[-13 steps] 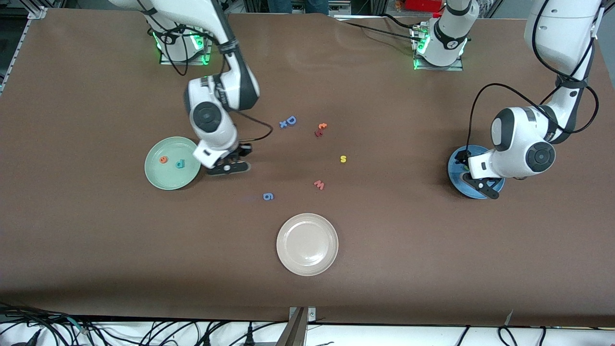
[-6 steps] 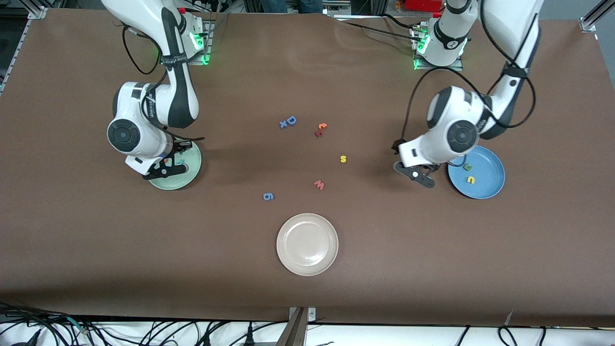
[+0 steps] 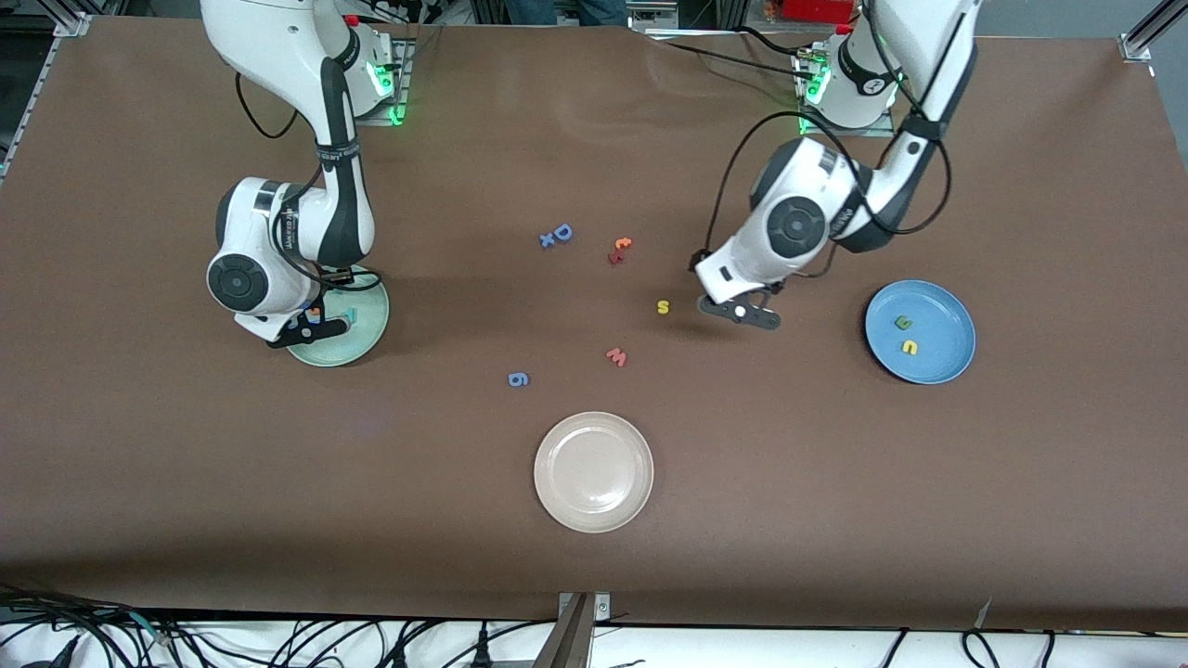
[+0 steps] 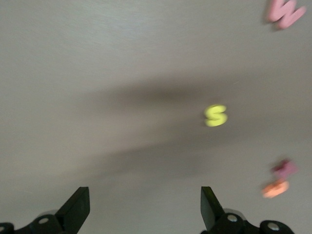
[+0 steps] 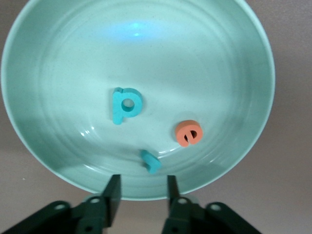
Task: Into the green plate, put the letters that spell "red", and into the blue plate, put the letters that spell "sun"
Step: 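Reach the green n with the left gripper while the right gripper withdraws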
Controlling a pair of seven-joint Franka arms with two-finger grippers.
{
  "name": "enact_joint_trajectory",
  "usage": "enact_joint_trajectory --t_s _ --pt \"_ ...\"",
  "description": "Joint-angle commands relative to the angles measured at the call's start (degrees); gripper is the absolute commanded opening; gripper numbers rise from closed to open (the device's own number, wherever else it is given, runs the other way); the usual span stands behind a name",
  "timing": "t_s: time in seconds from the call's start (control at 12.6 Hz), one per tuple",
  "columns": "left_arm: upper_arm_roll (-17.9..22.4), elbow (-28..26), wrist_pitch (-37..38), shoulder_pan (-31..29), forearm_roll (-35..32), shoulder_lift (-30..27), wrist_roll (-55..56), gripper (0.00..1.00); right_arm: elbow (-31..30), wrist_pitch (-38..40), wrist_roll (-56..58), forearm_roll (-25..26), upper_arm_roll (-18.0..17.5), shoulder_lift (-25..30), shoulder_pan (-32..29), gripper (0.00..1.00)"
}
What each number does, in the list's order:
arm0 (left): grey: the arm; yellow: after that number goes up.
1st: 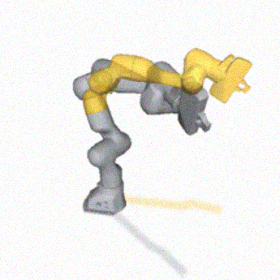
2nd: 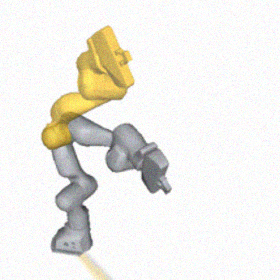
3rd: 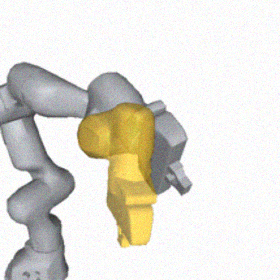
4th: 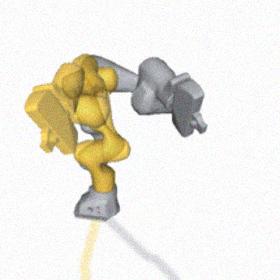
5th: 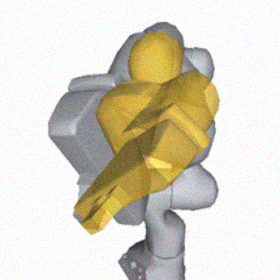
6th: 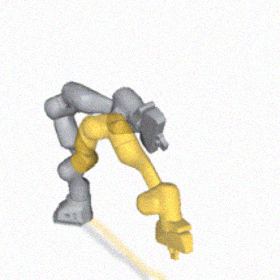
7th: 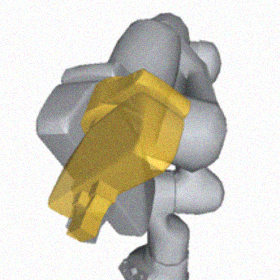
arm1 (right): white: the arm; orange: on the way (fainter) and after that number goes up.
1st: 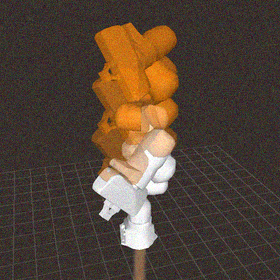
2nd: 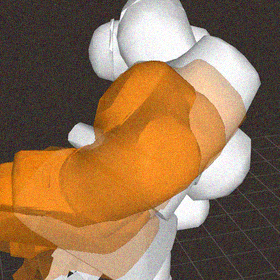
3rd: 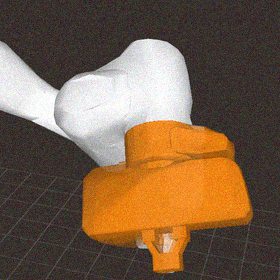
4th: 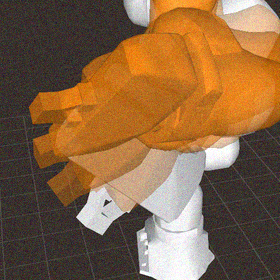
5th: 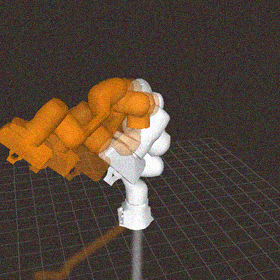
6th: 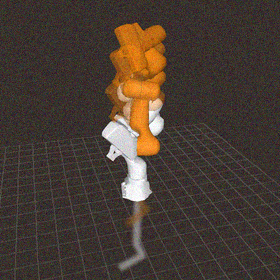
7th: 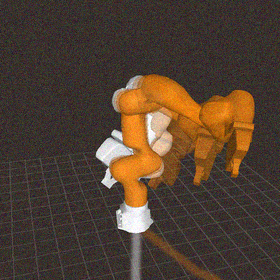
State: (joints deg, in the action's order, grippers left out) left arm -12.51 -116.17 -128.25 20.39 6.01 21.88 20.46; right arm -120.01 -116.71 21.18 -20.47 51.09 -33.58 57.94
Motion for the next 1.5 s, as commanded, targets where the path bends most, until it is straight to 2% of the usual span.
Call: enact_joint_trajectory --t_s 0.0,0.24,0.47,0.71,0.87,1.11,1.27,1.35,1.42 --pt "-0.50 3.32 -4.36 2.62 0.58 4.04 10.11 1.00 2.57 1.39 0.88 -1.32 0.06 0.36 0.33 0.99" --pt "-0.41 3.14 -11.83 3.16 0.67 6.42 10.66 0.96 11.34 10.07 0.18 -1.33 0.50 0.45 0.25 0.99" --pt "-0.24 3.05 -14.22 3.16 0.67 7.12 10.66 0.96 18.29 16.14 -2.90 -1.32 2.16 0.71 0.16 0.99" --pt "-0.06 2.79 -16.51 4.21 0.67 8.00 12.31 0.86 27.16 24.57 -2.55 -1.24 5.32 0.71 0.16 0.99" --pt "0.11 2.70 -17.56 5.53 0.24 9.05 13.73 0.81 32.27 30.64 -2.99 -0.89 6.21 0.71 0.16 0.99" --pt "0.20 2.70 -17.92 6.15 -4.15 10.11 17.06 0.74 36.06 36.27 -2.90 -0.62 8.75 0.71 0.68 0.99" --pt "0.38 2.70 -17.92 6.33 -6.26 10.72 17.77 0.72 36.95 35.77 -6.30 1.47 7.19 3.33 1.91 0.99" --pt "1.16 2.62 -17.92 6.33 -6.79 10.73 17.78 0.72 36.95 35.15 -9.03 4.62 4.31 6.66 1.22 0.99" --pt "1.43 2.61 -17.92 6.33 -6.80 10.73 17.78 0.70 36.95 34.54 -10.80 9.87 -0.77 10.00 -1.75 0.99"
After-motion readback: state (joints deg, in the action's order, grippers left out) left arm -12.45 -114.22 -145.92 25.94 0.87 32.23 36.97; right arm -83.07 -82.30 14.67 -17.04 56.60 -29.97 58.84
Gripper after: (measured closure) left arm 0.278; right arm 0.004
